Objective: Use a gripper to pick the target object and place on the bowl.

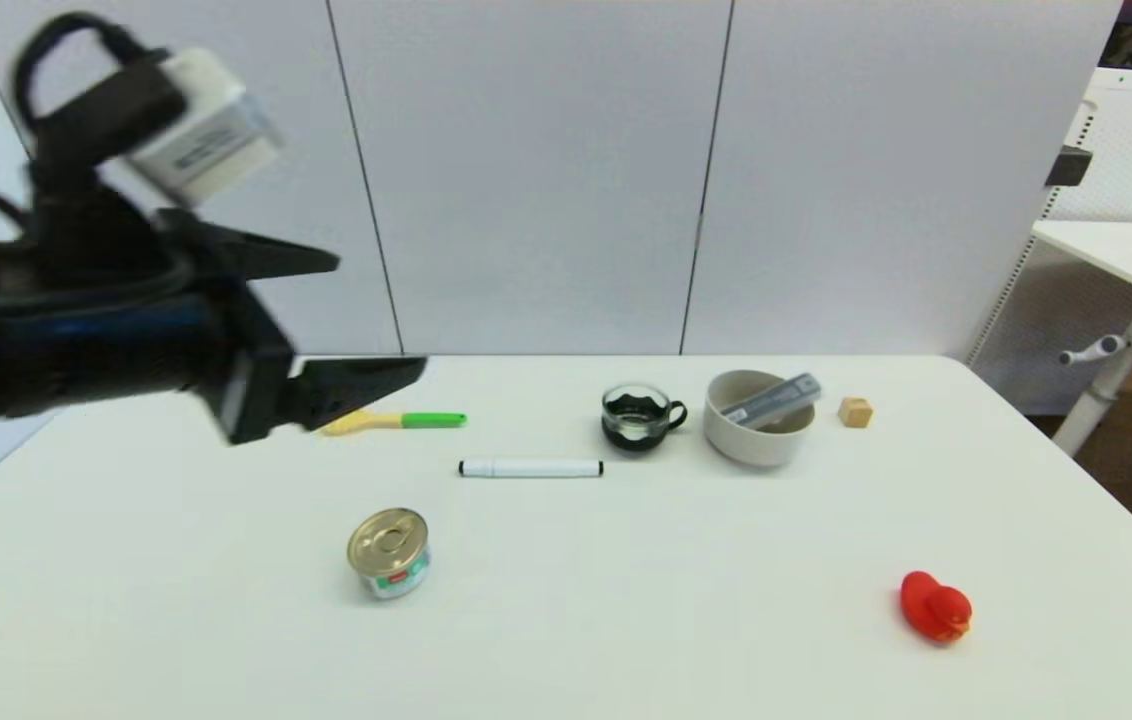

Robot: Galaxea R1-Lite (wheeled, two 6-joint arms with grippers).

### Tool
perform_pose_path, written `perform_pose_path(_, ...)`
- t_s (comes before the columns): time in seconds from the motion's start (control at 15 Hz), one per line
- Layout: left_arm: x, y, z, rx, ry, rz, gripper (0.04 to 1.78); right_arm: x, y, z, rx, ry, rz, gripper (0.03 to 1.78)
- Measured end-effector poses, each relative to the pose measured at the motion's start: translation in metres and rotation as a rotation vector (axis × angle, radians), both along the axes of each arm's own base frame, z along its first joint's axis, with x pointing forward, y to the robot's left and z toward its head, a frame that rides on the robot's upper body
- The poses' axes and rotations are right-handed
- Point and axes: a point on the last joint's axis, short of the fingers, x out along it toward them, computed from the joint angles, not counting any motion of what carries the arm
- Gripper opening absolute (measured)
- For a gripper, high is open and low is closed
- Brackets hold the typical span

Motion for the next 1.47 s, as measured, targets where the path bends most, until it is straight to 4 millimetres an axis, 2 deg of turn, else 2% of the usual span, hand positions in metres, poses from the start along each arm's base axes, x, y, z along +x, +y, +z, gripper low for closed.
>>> perform_pose_path(0.2,-0.061,0.06,-0.019,-0.009,-0.049,0.198,1.68,0.0,0.0,0.0,0.0,0.0,0.0,1.72)
perform_pose_path(0.33,-0.102,0.088,-0.044,-0.051,-0.066,0.332,1.69,0.0,0.0,0.0,0.0,0.0,0.0,1.72)
perform_pose_path(0.53,-0.148,0.107,-0.083,-0.127,-0.095,0.472,1.69,0.0,0.0,0.0,0.0,0.0,0.0,1.72)
perform_pose_path(0.73,-0.18,0.112,-0.126,-0.198,-0.13,0.547,1.69,0.0,0.0,0.0,0.0,0.0,0.0,1.72)
perform_pose_path(1.07,-0.198,0.11,-0.2,-0.273,-0.196,0.552,1.7,0.0,0.0,0.0,0.001,0.0,0.0,1.72)
perform_pose_path(1.27,-0.197,0.111,-0.215,-0.346,-0.273,0.591,1.7,0.0,0.0,0.0,0.0,0.0,0.0,1.72)
perform_pose_path(1.47,-0.197,0.112,-0.226,-0.351,-0.208,0.625,1.7,0.0,0.0,0.0,0.0,0.0,0.0,1.72)
